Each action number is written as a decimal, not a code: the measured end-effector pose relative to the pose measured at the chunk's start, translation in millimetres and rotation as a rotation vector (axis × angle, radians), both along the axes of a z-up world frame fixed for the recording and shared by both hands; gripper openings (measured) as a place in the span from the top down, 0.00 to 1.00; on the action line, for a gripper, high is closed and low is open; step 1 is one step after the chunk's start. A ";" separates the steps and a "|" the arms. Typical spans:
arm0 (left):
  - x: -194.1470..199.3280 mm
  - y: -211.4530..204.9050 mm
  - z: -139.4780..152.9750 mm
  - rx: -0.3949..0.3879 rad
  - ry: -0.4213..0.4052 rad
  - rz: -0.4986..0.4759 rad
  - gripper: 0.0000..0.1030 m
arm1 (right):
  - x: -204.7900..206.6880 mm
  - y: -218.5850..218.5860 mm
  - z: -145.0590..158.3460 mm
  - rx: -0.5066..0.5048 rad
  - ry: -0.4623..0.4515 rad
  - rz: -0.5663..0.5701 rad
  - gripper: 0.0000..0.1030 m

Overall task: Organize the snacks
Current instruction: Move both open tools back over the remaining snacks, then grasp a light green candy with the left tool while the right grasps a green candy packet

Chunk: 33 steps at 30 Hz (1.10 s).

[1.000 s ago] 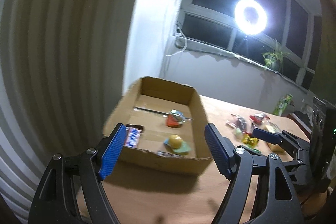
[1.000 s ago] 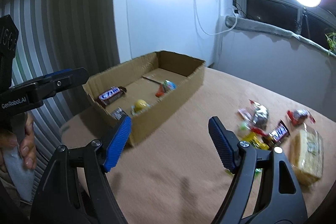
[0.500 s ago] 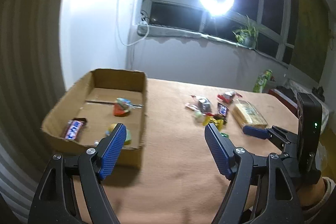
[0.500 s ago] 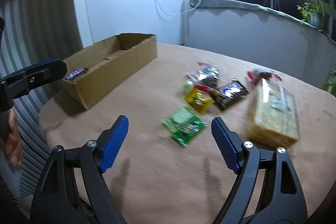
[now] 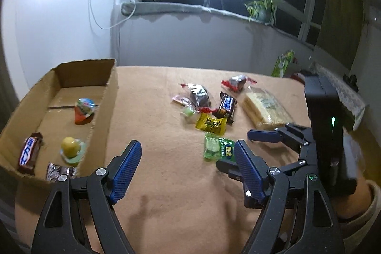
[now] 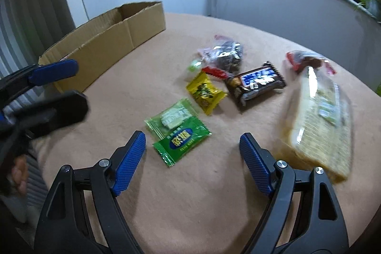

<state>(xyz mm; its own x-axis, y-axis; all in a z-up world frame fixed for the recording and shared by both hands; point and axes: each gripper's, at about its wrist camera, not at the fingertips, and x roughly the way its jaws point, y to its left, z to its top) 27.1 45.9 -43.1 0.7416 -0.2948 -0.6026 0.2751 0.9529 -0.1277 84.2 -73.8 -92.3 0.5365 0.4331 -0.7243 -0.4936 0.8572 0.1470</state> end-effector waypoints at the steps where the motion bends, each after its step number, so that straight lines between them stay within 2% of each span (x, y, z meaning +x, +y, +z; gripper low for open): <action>1: 1.8 -0.7 -2.5 0.010 0.003 0.003 0.23 | 2.4 0.0 0.2 -0.003 0.002 0.005 0.33; 2: 3.2 -0.4 -4.9 0.015 0.009 0.010 0.23 | 4.6 -0.7 -0.5 -0.017 0.003 0.003 0.44; 3: 4.9 0.2 -7.7 0.013 0.019 0.016 0.23 | 6.1 -1.6 -0.7 -0.032 -0.001 -0.002 0.51; 4: 6.4 1.3 -10.7 0.007 0.029 0.020 0.23 | 7.3 -4.0 -0.5 -0.044 -0.008 -0.009 0.63; 5: 7.9 1.8 -12.9 0.005 0.036 0.021 0.23 | 8.1 -6.9 -0.9 -0.046 -0.009 -0.012 0.69; 8: 13.1 -3.1 -19.9 0.023 0.061 0.007 0.23 | 7.7 -19.0 -2.5 -0.024 -0.002 -0.011 0.75; 11: 21.3 -12.4 -25.0 0.042 0.083 -0.011 0.23 | 9.4 -27.0 -3.6 0.003 0.008 -0.008 0.76; 15: 37.0 -30.3 -31.6 0.043 0.123 -0.041 0.23 | 15.6 -25.8 -1.7 -0.018 -0.004 -0.007 0.75; 17: 45.1 -34.9 -34.1 0.047 0.135 -0.032 0.26 | 23.6 -28.1 -3.1 -0.016 0.008 -0.004 0.75; 20: 54.6 -30.6 -36.9 0.039 0.169 0.001 0.26 | 29.8 -27.5 0.1 -0.004 0.010 0.065 0.66; 23: 47.5 -22.2 -31.9 0.023 0.159 0.016 0.26 | 33.6 -19.0 1.4 -0.047 -0.014 0.119 0.55; 25: 43.6 -18.6 -31.1 0.015 0.162 0.028 0.26 | 39.8 -12.6 -1.7 -0.068 -0.012 0.144 0.55; 26: 43.0 -18.8 -31.8 0.018 0.164 0.030 0.26 | 43.5 -8.8 -3.4 -0.074 -0.007 0.161 0.55; 29: 45.4 -25.1 -37.1 0.034 0.179 0.027 0.26 | 42.8 -7.7 -2.0 -0.074 -0.006 0.175 0.73; 33: 52.0 -35.8 -40.7 0.048 0.188 0.015 0.26 | 30.6 -23.7 -2.2 -0.055 0.003 0.138 0.75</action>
<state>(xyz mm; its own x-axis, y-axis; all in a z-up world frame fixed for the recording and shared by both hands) 79.1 10.1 -83.9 0.6187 -0.2522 -0.7440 0.2367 0.9629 -0.1296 114.8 -97.5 -94.4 0.4725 0.4625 -0.7502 -0.6070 0.7879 0.1034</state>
